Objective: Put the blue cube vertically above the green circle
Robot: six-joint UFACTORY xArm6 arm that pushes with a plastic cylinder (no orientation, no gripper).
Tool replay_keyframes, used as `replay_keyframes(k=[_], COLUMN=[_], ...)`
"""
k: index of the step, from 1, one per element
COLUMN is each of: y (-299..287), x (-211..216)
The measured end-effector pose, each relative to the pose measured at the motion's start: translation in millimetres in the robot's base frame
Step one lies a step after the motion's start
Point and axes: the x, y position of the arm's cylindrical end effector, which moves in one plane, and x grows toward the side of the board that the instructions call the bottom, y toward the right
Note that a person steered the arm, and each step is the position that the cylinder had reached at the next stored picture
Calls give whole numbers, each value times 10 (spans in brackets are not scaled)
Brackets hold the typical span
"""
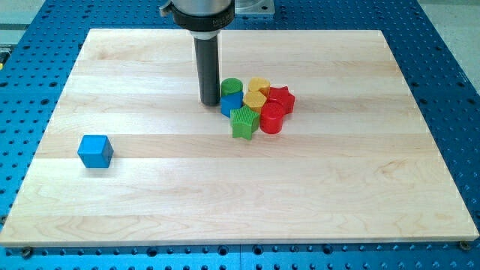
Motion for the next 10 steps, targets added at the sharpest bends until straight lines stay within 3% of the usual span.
replay_keyframes(k=[1,2,3,4,5,6,8,9,10], y=[-734,-1614,-2439,-2046,-1373,-1907,-1140,-1110,-1146], x=[329,196,805,1325,1378,1377,1353,797,-55])
